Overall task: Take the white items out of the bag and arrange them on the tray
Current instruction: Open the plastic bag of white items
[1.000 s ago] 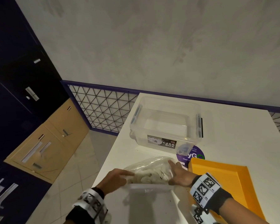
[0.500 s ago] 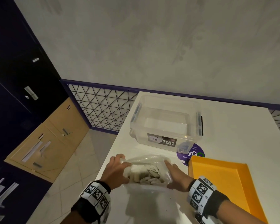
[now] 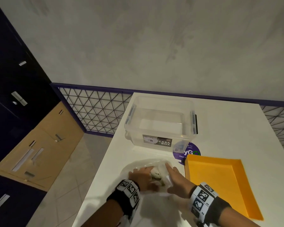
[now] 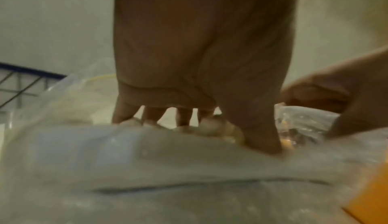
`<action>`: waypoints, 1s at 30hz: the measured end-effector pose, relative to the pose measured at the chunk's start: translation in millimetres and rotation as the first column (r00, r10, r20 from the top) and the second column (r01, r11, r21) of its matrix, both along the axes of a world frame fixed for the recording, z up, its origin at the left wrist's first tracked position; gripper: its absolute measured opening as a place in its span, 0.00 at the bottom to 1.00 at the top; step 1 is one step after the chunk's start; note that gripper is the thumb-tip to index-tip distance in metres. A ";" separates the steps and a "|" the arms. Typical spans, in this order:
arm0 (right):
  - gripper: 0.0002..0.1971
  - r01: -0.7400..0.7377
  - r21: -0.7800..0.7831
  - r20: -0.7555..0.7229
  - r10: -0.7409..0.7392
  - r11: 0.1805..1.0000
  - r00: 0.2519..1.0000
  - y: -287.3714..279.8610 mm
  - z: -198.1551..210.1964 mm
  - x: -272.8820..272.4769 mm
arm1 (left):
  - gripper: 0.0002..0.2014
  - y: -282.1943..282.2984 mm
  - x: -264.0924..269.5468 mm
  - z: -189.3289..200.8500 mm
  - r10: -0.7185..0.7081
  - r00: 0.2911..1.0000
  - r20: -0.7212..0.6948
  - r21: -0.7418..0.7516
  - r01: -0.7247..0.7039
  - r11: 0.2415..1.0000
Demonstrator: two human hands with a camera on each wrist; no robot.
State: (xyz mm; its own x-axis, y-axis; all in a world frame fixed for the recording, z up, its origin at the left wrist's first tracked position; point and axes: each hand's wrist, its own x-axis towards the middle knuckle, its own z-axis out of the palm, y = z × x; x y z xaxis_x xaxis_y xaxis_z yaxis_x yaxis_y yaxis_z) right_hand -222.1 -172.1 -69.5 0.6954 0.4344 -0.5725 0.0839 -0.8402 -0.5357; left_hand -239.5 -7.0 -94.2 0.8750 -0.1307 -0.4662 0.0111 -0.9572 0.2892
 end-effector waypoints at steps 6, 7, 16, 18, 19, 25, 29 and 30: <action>0.50 0.022 0.011 -0.004 -0.022 1.000 1.000 0.1 1.0 6.6 | 0.26 20.1 16.0 -21.6 -0.029 0.998 0.057 -0.245 0.042 0.969; 0.50 0.016 0.008 -0.008 -0.015 1.000 1.000 0.6 0.7 7.1 | 0.28 22.6 14.3 -32.9 -0.045 0.989 0.140 -0.185 0.070 0.980; 0.51 0.053 0.052 0.001 -0.053 0.997 0.999 -0.7 -2.2 9.5 | 0.16 6.3 29.1 -11.1 0.005 0.999 -0.053 -0.162 -0.013 0.987; 0.52 0.058 0.050 0.001 -0.058 0.997 0.998 -0.4 -1.9 10.4 | 0.20 5.5 26.7 -12.3 -0.035 0.999 -0.012 -0.084 0.034 0.996; 0.52 0.048 0.042 0.000 -0.048 0.998 0.999 0.5 -0.8 10.2 | 0.24 4.3 24.0 -17.3 -0.072 0.997 0.029 -0.041 0.073 0.996; 0.51 0.010 0.020 0.002 -0.010 1.000 1.000 5.5 1.9 10.7 | 0.23 -8.8 19.1 -18.8 -0.111 0.991 0.074 -0.108 0.119 0.987; 0.51 0.039 0.035 0.025 -0.040 0.999 0.999 1.3 2.2 15.0 | 0.13 -1.1 25.2 -1.2 0.052 0.996 -0.073 -0.353 -0.074 0.933; 0.51 0.041 0.041 0.029 -0.043 0.998 0.999 0.3 1.8 16.6 | 0.14 3.8 25.0 0.7 0.104 0.990 -0.099 -0.437 -0.138 0.889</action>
State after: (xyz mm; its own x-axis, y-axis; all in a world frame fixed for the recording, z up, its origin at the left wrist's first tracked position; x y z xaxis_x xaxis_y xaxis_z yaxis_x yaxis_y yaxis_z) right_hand -205.6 -171.7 -67.7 0.7299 0.4270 -0.5337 0.0653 -0.8208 -0.5674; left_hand -214.5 -3.1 -93.5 0.8639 -0.2329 -0.4467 0.1552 -0.7206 0.6758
